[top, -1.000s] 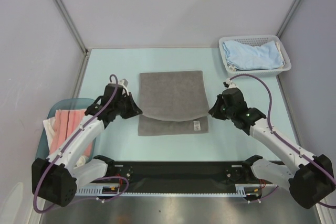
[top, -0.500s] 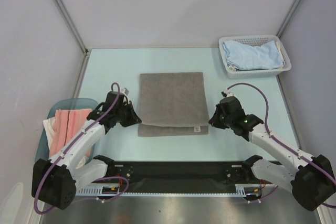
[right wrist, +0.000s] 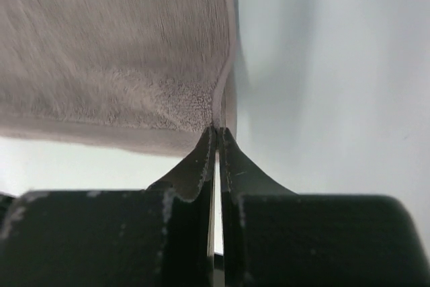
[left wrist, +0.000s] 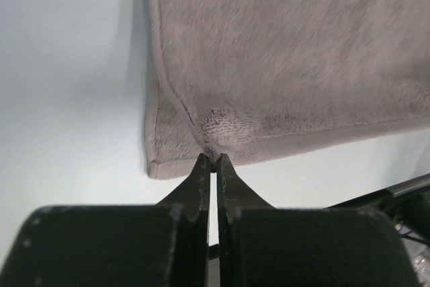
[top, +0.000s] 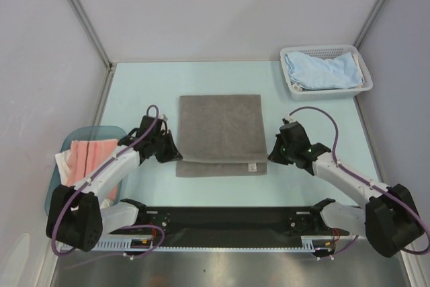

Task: Fold and stack the towels
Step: Fold the towel

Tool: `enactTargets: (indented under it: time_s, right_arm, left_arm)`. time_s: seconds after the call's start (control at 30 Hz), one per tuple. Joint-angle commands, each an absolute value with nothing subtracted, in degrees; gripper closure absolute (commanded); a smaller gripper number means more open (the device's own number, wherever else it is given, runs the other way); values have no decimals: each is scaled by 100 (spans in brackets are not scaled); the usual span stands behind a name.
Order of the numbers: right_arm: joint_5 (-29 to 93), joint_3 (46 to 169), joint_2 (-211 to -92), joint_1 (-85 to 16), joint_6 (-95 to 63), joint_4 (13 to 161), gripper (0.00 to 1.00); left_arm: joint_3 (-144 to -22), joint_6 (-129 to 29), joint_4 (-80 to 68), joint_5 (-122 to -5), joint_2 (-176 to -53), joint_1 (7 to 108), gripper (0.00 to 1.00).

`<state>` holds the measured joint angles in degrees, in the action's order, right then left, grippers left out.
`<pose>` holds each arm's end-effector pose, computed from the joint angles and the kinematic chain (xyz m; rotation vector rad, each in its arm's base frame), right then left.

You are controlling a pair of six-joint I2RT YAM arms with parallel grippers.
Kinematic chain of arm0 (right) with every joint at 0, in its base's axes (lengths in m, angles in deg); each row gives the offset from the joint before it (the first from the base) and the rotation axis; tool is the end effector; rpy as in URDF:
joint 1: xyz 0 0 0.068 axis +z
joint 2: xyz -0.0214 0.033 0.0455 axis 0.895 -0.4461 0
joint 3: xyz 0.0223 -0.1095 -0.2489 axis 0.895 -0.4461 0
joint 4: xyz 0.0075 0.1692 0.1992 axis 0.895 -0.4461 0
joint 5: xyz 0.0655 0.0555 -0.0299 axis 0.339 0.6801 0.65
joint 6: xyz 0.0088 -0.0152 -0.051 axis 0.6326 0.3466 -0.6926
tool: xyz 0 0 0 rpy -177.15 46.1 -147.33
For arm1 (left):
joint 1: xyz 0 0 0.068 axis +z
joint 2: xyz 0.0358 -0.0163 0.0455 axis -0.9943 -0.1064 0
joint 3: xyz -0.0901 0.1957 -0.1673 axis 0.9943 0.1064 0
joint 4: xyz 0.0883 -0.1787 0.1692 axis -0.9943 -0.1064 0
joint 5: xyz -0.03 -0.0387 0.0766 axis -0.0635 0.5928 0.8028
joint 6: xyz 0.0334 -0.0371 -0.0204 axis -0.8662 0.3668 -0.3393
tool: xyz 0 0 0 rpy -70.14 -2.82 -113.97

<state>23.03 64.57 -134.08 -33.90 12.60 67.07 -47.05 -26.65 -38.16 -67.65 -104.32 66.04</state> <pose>0.1837 0.1035 0.1884 0.1412 2.5294 0.4474 0.1958 -0.0712 0.1937 -0.3190 2.6691 -0.5932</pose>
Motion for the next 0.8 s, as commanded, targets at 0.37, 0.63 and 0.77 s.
enactTargets:
  time_s: [0.37, 0.63, 0.77]
  right_arm:
    - [2756, 11831, -16646, -4794, 34, 7703, 100]
    - [3063, 14864, -18432, -5146, -72, 7554, 100]
    - [3081, 15446, -18749, -5164, -160, 7449, 100]
  left_arm:
    - [-10171, -2906, -2861, -5919, -13798, 7264, 100]
    - [-13484, -3241, -2976, -5944, -15683, 7484, 100]
    - [-13848, -3135, -2757, -6163, -16000, 7589, 100]
